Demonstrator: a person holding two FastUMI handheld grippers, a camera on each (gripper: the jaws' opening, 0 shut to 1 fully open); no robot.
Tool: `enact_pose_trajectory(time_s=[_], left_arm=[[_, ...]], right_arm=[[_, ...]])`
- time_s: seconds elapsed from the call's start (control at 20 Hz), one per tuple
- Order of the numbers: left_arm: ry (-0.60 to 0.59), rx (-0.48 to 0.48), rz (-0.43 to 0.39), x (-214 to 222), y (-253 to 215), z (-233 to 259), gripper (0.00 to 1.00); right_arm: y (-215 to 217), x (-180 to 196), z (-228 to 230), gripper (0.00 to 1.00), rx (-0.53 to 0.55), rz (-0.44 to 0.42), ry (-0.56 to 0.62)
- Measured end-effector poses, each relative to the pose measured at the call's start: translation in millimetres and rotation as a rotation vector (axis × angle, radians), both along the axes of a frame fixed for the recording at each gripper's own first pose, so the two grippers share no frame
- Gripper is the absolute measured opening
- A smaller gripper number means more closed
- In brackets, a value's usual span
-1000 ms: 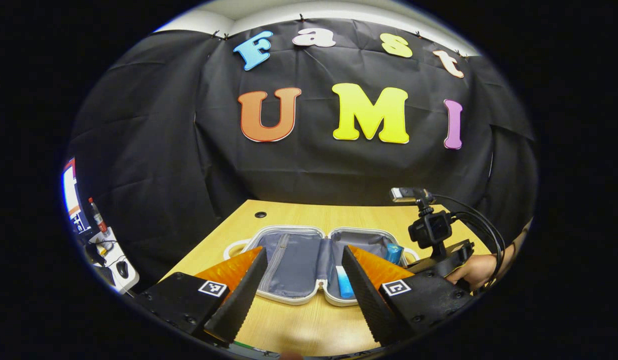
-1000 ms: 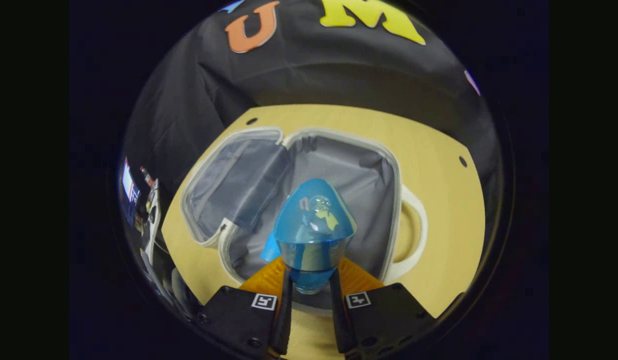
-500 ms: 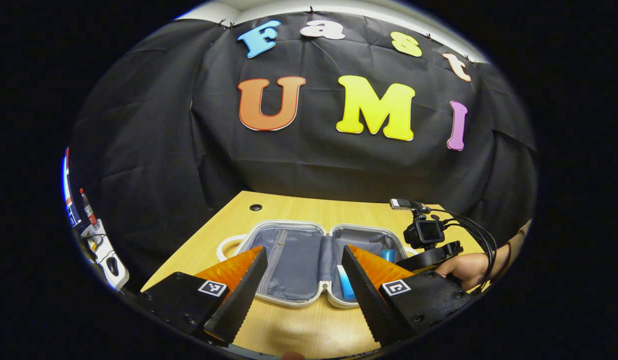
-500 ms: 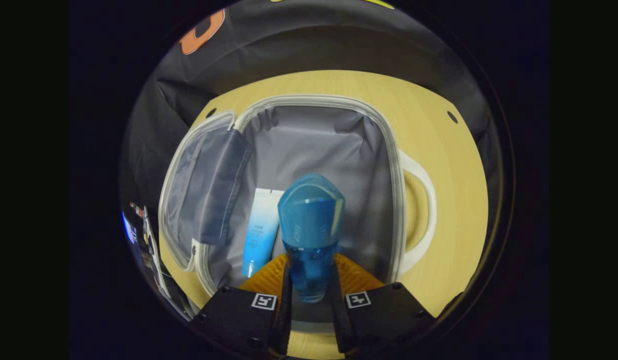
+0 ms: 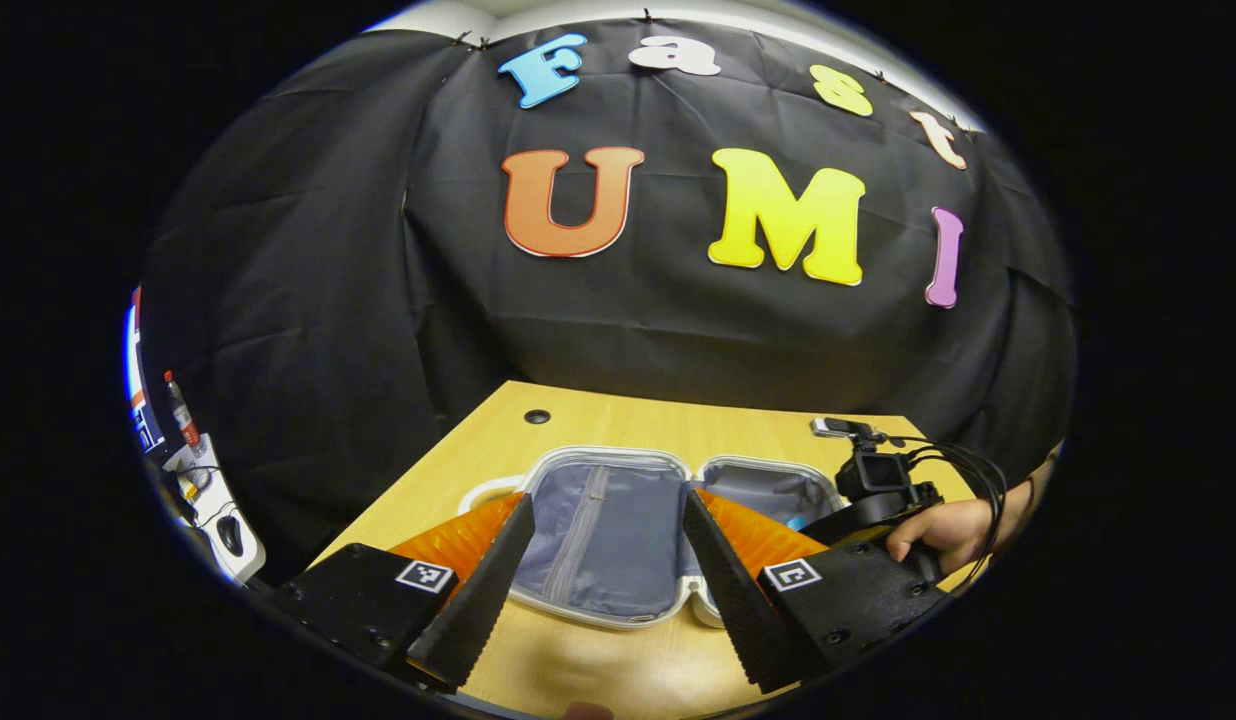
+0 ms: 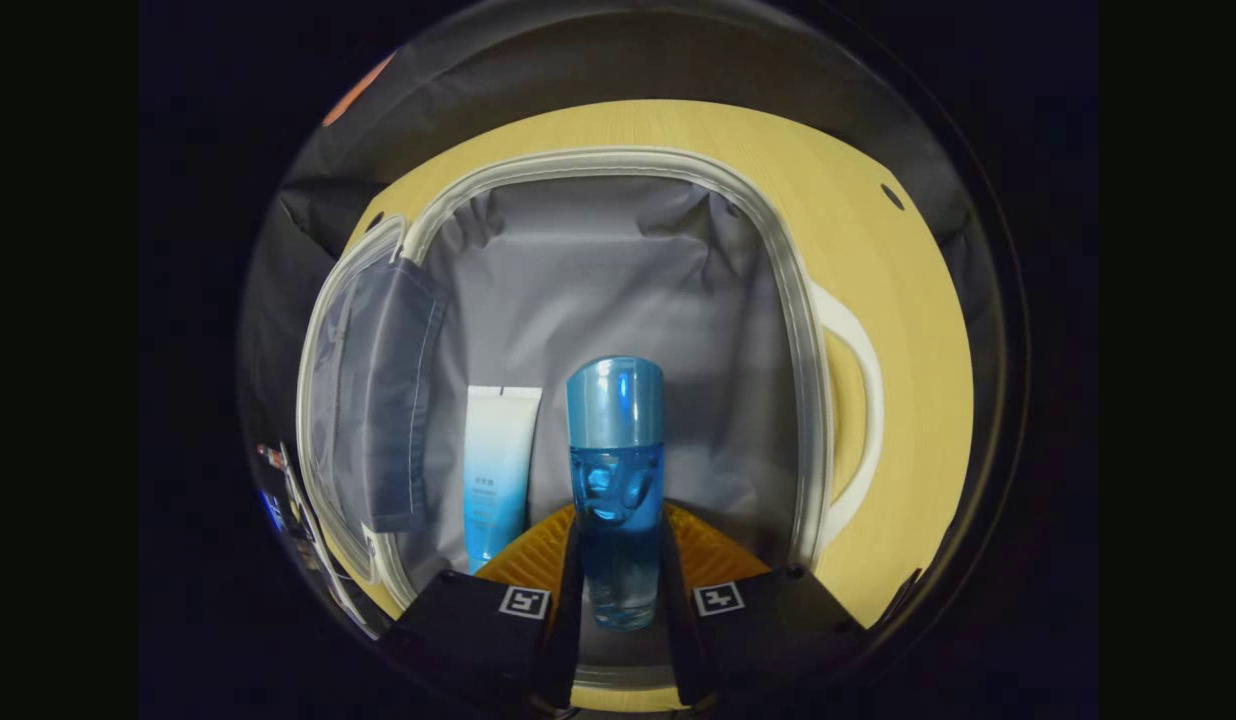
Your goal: First open the suitcase, pack the skin care products into it, and then close the suitcase.
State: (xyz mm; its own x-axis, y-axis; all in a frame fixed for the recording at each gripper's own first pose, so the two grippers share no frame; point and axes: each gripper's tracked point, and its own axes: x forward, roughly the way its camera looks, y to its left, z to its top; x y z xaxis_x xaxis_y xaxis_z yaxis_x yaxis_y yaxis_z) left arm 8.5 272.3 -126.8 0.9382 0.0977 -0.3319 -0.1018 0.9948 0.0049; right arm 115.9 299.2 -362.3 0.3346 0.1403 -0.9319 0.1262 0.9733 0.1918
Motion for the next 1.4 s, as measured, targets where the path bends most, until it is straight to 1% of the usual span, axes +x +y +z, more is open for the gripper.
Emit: enact_pose_trajectory(time_s=[0.05,0.1,0.15,0.2,0.3,0.35,0.45,0.5,0.55,0.65,0.7,0.8,0.85,0.9,0.95,1.0,1.1,1.2,1.25,1.3,1.35,1.4], left_arm=[[0.011,-0.001,0.01,0.4,5.4,-4.9,0.97],[0.019,-0.004,0.021,0.4,12.1,-9.7,0.97],[0.026,-0.012,0.031,-0.2,18.8,-14.0,0.97],[0.036,-0.02,0.042,-0.4,26.4,-18.2,0.97],[0.053,-0.038,0.075,1.1,48.1,-27.8,0.97],[0.061,-0.053,0.094,2.7,60.8,-35.3,0.96],[0.08,-0.099,0.128,10.6,88.8,-49.7,0.96],[0.086,-0.128,0.142,16.4,103.6,-57.2,0.97],[0.088,-0.162,0.146,24.4,116.8,-66.6,0.96],[0.102,-0.239,0.165,40.1,142.1,-88.5,0.98],[0.119,-0.293,0.172,48.2,150.6,-103.8,0.98],[0.148,-0.42,0.183,63.4,163.2,-126.5,0.98],[0.152,-0.481,0.189,72.6,169.3,-137.7,0.99],[0.161,-0.552,0.181,82.4,172.5,-149.7,0.99],[0.173,-0.621,0.181,88.2,176.5,-159.6,0.99],[0.19,-0.684,0.186,91.9,179.1,-168.6,0.98],[0.183,-0.814,0.192,100.4,179.2,-176.8,0.97],[0.157,-0.939,0.176,109.5,169.7,-177.1,0.95],[0.167,-0.981,0.169,113.2,164.5,-180.2,0.89],[0.177,-1.005,0.162,114.2,159.1,-184.3,0.84],[0.18,-1.023,0.156,116.7,158.9,-184.7,0.88],[0.183,-1.034,0.154,116.7,157.2,-185.0,0.72]], right_arm=[[0.5,-0.1,0.5,0.36,0.004,0.0,0.001],[0.5,0.1,1.2,0.34,0.009,0.003,-0.003],[2.0,-0.4,3.5,0.39,0.021,0.007,-0.009],[2.3,-0.8,5.1,0.39,0.029,0.015,-0.018],[-1.7,-1.1,16.7,0.44,0.027,0.041,-0.069],[-0.6,-0.1,27.8,0.53,0.033,0.065,-0.109],[-10.7,-0.6,55.0,0.8,-0.006,0.122,-0.218],[-16.6,-0.9,72.7,0.8,-0.029,0.151,-0.285],[-22.7,-1.9,88.9,0.75,-0.057,0.181,-0.348],[-31.3,-10.1,119.5,0.77,-0.091,0.242,-0.461],[-38.3,-16.1,133.3,0.81,-0.114,0.275,-0.511],[-47.3,-29.8,160.1,0.81,-0.129,0.321,-0.606],[-53.2,-37.7,171.7,0.81,-0.132,0.325,-0.641],[-59.8,-45.2,182.6,0.81,-0.125,0.324,-0.67],[-66.4,-53.5,191.9,0.78,-0.116,0.313,-0.69],[-74.7,-60.5,198.4,0.81,-0.106,0.297,-0.703],[-93.2,-72.7,209.2,0.81,-0.085,0.258,-0.717],[-118.0,-80.5,217.1,0.81,-0.093,0.211,-0.733],[-129.1,-84.6,220.8,0.81,-0.097,0.187,-0.74],[-141.8,-88.2,223.7,0.81,-0.104,0.153,-0.747],[-154.4,-91.0,231.4,0.81,-0.107,0.119,-0.764],[-165.8,-93.3,238.8,0.81,-0.115,0.085,-0.782]])
